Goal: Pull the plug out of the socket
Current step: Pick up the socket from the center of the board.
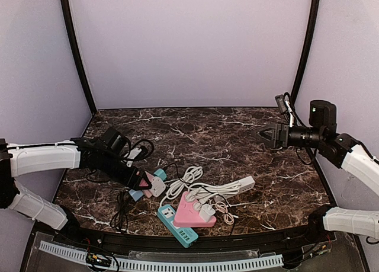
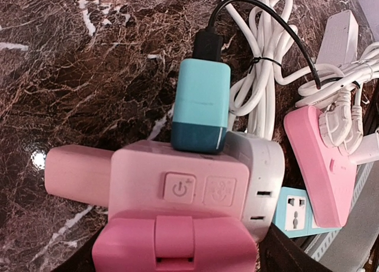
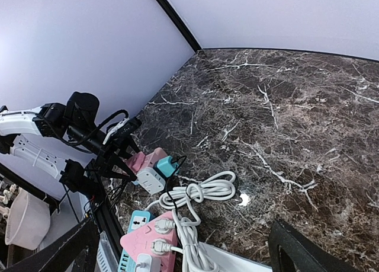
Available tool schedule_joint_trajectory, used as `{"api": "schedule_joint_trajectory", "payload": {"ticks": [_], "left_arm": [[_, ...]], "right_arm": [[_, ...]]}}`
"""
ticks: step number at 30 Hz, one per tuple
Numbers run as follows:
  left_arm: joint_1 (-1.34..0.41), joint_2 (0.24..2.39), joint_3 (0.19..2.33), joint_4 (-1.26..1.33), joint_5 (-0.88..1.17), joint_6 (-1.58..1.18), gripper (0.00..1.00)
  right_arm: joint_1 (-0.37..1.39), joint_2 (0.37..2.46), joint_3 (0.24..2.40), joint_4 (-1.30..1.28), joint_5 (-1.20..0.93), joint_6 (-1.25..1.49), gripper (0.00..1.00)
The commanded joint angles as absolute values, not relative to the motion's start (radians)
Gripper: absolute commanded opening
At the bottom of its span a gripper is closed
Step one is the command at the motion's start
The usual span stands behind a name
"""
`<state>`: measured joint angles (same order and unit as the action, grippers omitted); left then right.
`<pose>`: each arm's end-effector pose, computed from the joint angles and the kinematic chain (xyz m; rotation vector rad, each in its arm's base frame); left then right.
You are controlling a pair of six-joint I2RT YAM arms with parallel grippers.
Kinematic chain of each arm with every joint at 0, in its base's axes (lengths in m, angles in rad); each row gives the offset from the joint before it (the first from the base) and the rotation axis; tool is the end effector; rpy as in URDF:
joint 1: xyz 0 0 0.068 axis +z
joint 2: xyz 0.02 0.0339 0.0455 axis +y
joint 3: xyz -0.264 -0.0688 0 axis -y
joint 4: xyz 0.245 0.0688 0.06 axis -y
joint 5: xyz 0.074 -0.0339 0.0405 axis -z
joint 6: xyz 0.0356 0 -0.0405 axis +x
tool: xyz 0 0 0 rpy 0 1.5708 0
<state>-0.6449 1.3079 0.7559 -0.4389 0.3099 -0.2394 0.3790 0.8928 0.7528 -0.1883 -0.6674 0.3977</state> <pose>0.1937 -0.1593 0.2008 0.6566 2.5786 -0.7146 0.1794 0.0952 0.3115 -0.4623 1.9407 1.1461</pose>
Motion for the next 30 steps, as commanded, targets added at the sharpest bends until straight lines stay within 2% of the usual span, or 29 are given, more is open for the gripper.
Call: {"api": "schedule_joint_trajectory", "payload": {"ticks": [1,12,19,30], "left_arm": [[-0.656,1.312,0.763,-0.462,0.314,-0.225,0.69],[-0.658,1.212,0.721,-0.363,0.407,-0.229,0.54],[-0.658,1.167,0.696,-0.307,0.434,-0.237,0.43],[-0.658,1.011,0.732,-0.196,0.443,-0.222,0.42]], "right_arm": [[0.387,0.888,0.734,-0.178,-0.655,0.399,0.99],[0.4,0.887,0.723,-0.16,-0.614,0.5,0.99],[0.494,0.904,0.72,-0.152,-0.529,0.567,0.99],[0.737,0.972,0.808,-0.106,-0.347,0.695,0.99]]}}
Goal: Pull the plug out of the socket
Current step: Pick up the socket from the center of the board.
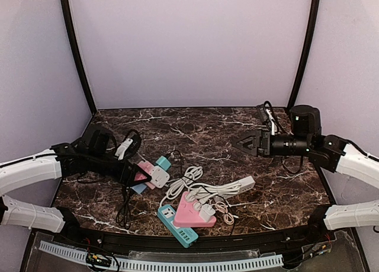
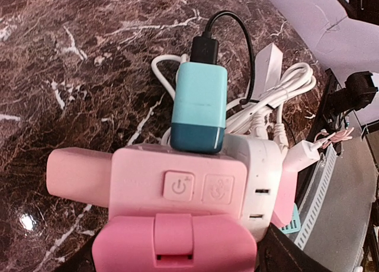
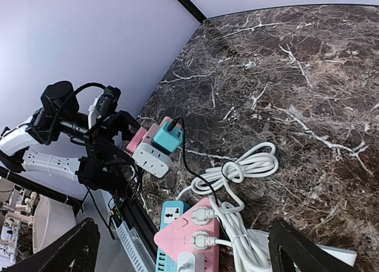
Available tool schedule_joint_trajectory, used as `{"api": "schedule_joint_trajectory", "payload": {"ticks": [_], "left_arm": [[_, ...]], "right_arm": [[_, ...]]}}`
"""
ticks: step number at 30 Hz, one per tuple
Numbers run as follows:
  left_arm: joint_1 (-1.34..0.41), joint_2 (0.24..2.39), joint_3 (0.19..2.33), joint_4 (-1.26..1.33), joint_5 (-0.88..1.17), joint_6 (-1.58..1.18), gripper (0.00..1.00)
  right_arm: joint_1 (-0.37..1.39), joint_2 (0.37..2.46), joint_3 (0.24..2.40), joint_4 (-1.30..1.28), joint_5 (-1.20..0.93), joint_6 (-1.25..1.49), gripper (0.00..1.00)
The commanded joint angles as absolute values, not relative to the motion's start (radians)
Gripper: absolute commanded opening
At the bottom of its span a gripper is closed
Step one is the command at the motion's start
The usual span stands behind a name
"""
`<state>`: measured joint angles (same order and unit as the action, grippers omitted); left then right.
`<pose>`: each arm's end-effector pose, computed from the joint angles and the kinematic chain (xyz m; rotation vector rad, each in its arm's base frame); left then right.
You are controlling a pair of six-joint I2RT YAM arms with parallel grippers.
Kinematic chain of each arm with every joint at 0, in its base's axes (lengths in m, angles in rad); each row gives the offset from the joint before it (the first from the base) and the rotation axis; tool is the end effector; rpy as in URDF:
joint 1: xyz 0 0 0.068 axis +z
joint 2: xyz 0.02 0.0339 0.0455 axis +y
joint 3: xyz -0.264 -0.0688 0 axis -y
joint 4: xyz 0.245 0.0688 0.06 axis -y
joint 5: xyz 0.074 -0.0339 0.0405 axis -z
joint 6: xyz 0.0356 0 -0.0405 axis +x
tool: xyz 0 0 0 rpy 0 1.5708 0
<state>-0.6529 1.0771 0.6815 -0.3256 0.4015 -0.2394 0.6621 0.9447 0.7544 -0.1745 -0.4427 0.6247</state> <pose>0.1697 -0.1473 0.2364 0.7050 2.2908 -0.9040 0.1613 0.1451 0.3021 -0.3642 2.0910 1.2440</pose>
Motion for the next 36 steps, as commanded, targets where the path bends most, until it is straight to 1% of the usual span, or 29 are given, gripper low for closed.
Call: {"api": "schedule_joint_trajectory", "payload": {"ticks": [1,7,13,17,20,23,30,36], "left_arm": [[-0.658,1.007,0.74,-0.182,0.447,-0.217,0.42],[-0.658,1.045,0.821,-0.076,0.498,-0.177,0.41],[-0.658,1.156,0.94,0.019,0.58,-0.109,0.41],[-0.658,1.253,1.027,0.035,0.666,-0.081,0.4],[-0.658,1.305,1.032,0.048,0.703,-0.067,0.39],[-0.661,1.31,0.991,0.103,0.697,-0.058,0.39],[-0.662,1.281,0.938,0.13,0.661,-0.037,0.39],[-0.662,1.27,0.945,0.077,0.611,-0.008,0.38]], "right_arm": [[0.764,0.987,0.816,-0.093,-0.333,0.709,0.99],[0.898,1.096,0.885,-0.025,-0.283,0.747,0.99],[0.964,1.197,0.943,-0.005,-0.245,0.783,0.99],[0.987,1.213,0.943,0.027,-0.206,0.833,0.98],[0.989,1.205,0.886,0.073,-0.165,0.906,0.99],[0.989,1.205,0.837,0.152,-0.165,0.962,0.98],[1.004,1.272,0.853,0.197,-0.149,1.003,0.97],[1.02,1.307,0.862,0.183,-0.055,1.001,0.96]]}}
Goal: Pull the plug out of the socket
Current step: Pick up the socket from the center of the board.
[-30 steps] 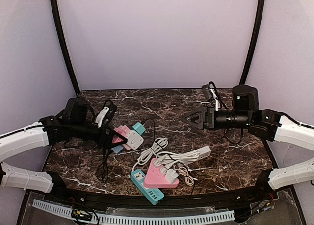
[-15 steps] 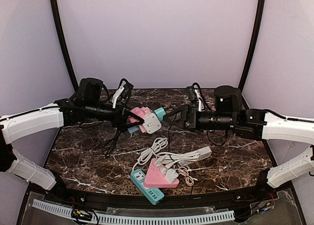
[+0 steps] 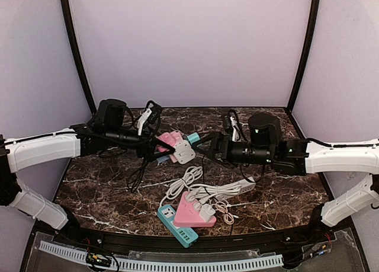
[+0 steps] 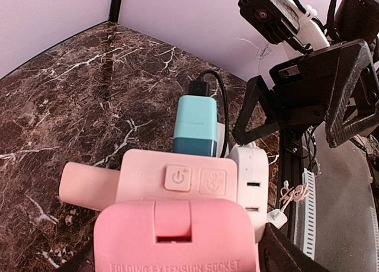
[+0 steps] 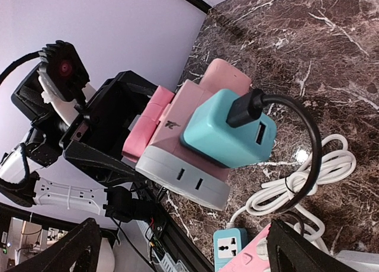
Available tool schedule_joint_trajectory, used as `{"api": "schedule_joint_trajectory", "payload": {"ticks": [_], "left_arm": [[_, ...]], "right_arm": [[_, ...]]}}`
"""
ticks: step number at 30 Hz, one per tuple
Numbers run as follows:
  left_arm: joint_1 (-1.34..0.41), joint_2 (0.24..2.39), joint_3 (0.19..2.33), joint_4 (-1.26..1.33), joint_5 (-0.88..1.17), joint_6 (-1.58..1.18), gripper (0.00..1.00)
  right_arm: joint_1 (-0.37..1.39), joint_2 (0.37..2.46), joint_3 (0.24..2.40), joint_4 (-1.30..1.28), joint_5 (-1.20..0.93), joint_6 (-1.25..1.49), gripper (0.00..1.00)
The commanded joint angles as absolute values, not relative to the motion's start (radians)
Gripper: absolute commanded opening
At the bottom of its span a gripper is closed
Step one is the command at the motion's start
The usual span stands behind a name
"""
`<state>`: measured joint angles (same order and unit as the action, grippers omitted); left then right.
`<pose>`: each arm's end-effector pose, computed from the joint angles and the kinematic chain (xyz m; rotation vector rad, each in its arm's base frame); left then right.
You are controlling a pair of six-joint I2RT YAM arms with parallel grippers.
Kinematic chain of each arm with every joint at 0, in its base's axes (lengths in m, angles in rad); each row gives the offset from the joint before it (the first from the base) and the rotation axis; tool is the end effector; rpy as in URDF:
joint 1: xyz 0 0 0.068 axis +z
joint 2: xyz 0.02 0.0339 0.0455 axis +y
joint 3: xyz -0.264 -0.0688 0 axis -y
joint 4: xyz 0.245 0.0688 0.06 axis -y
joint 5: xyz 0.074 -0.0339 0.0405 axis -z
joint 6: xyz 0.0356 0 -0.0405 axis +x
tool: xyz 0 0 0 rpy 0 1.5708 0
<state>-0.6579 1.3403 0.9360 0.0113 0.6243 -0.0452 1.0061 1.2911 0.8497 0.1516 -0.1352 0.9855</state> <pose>0.2275 -0.2021 0.2899 1.0113 1.7718 -1.0629 0.1560 0.2551 0.2856 -0.1304 2.1450 1.4214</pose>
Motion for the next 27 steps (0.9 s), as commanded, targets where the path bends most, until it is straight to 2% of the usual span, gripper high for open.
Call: {"api": "schedule_joint_trajectory", "payload": {"ticks": [1,8,12,16,20,27], "left_arm": [[-0.662,1.263,0.946,0.066,0.602,-0.007,0.38],[-0.662,1.253,0.949,0.024,0.521,0.084,0.39],[-0.662,1.256,0.919,0.099,0.512,0.048,0.38],[-0.663,1.268,0.941,0.099,0.534,0.035,0.38],[-0.672,1.236,0.896,0.11,0.499,0.033,0.37],[-0.763,1.224,0.901,0.028,0.378,0.11,0.38]], "right_arm": [[1.02,1.309,0.861,0.176,-0.034,1.003,0.96],[1.019,1.333,0.9,0.173,0.026,0.959,0.96],[1.02,1.349,0.922,0.167,0.015,0.965,0.96],[1.024,1.332,0.907,0.17,0.003,0.963,0.93],[1.034,1.292,0.888,0.175,-0.041,0.983,0.83],[1.104,1.274,0.866,0.196,-0.036,1.002,0.81]]}}
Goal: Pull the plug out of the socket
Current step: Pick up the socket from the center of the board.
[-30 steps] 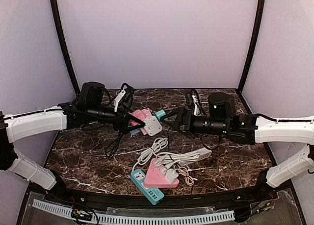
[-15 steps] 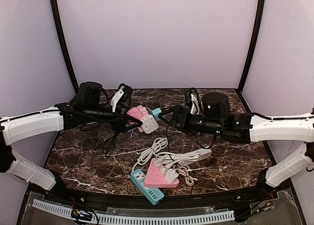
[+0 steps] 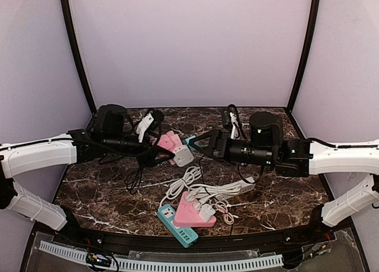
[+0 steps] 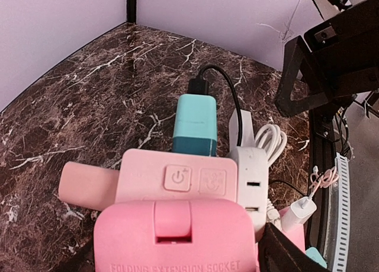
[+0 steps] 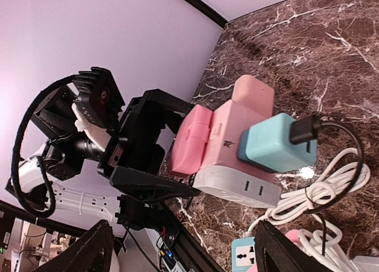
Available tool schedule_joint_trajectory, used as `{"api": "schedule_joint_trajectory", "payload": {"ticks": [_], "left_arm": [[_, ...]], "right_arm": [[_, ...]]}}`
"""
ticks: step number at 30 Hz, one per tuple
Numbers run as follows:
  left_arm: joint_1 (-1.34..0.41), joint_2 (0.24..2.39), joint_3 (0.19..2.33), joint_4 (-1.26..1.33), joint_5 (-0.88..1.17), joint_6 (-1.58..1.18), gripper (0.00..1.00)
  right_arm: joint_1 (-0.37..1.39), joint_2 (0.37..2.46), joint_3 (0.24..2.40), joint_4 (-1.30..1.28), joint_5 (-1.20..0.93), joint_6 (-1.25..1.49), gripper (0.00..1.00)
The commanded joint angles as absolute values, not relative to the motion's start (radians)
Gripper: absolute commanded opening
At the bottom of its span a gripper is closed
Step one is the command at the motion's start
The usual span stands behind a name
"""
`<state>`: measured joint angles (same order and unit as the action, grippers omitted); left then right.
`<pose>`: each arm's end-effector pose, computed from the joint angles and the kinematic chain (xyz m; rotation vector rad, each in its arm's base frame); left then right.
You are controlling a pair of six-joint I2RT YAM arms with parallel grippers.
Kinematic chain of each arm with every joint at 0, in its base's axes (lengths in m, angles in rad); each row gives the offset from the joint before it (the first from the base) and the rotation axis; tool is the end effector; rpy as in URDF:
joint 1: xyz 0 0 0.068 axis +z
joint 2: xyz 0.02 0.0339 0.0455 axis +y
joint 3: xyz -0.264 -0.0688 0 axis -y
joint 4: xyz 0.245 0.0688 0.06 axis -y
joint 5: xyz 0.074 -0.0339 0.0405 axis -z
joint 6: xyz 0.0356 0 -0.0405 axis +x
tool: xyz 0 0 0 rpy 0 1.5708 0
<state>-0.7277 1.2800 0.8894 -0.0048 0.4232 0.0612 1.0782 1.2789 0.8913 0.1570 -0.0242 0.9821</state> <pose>0.2083 -0.2051 0.2876 1.0366 1.7427 -0.8449 0.1412 0.2649 0.3042 -0.1192 2.0651 1.4182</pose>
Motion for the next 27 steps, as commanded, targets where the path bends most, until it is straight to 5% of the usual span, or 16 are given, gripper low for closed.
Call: {"api": "schedule_joint_trajectory", "payload": {"ticks": [1,27], "left_arm": [[-0.768,1.219,0.899,0.03,0.374,0.112,0.38],[-0.883,1.155,0.843,0.085,0.305,0.131,0.37]], "right_arm": [[1.104,1.282,0.863,0.209,-0.046,1.008,0.8],[1.066,1.403,0.899,0.243,-0.016,1.041,0.9]]}}
